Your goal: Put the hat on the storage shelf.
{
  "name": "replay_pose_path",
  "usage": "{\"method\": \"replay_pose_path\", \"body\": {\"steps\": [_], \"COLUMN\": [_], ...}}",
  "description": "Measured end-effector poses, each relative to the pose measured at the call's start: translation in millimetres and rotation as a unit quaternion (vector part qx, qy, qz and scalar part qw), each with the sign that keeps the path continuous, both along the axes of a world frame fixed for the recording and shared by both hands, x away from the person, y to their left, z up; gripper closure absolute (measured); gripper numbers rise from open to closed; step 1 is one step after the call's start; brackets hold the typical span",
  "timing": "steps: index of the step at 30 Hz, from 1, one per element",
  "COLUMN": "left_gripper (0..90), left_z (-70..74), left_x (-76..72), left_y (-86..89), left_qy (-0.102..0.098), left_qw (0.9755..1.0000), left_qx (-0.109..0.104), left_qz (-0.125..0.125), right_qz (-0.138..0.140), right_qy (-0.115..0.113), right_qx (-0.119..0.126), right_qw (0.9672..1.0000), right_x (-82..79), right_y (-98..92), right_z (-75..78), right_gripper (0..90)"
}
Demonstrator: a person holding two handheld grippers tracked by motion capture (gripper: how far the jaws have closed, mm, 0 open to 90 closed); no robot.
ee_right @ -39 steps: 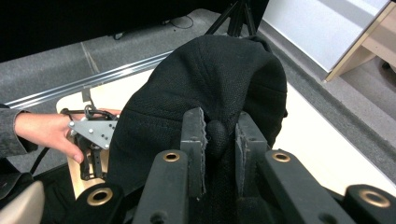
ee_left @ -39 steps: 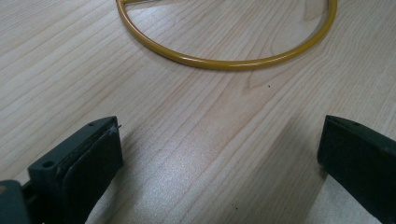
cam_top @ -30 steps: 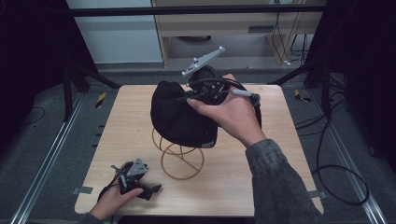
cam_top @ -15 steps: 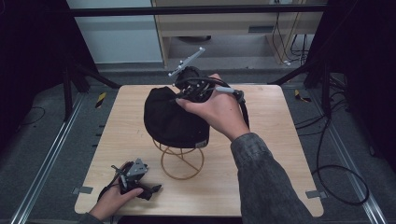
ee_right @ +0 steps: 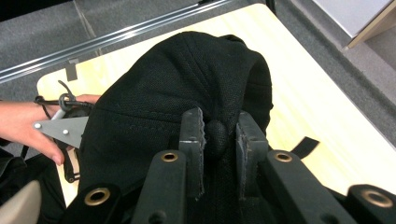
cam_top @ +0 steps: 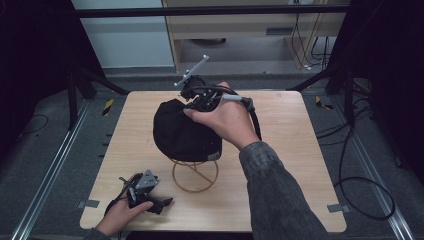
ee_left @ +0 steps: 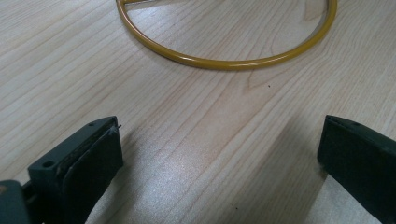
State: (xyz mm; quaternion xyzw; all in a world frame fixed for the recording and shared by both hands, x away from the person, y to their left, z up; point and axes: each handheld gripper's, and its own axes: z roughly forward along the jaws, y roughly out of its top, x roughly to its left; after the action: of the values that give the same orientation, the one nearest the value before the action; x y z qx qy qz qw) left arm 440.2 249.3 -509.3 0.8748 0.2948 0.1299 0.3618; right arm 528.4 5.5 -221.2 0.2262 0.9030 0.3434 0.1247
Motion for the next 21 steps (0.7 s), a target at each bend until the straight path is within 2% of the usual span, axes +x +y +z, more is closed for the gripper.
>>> {"method": "replay_pose_path", "body": {"steps": [11, 21], "left_gripper": [0.0, 0.0], "left_z": [0.0, 0.0], "left_x": [0.0, 0.0], "left_y": [0.0, 0.0], "left_qy": [0.000, 0.000], "left_qw": [1.0000, 1.0000], "left_qx": [0.000, 0.000], "left_qz": [0.000, 0.000], "right_qz": [-0.002, -0.005], "right_qy": [0.007, 0.010], "right_qx": [-0.014, -0.009], "right_qw": [0.9999, 0.9999], "right_x": [2.4, 3.9], "right_y": [8.3, 7.2], "right_z": [-8.4, -10.9], "right_gripper": [74.8, 71.6]}}
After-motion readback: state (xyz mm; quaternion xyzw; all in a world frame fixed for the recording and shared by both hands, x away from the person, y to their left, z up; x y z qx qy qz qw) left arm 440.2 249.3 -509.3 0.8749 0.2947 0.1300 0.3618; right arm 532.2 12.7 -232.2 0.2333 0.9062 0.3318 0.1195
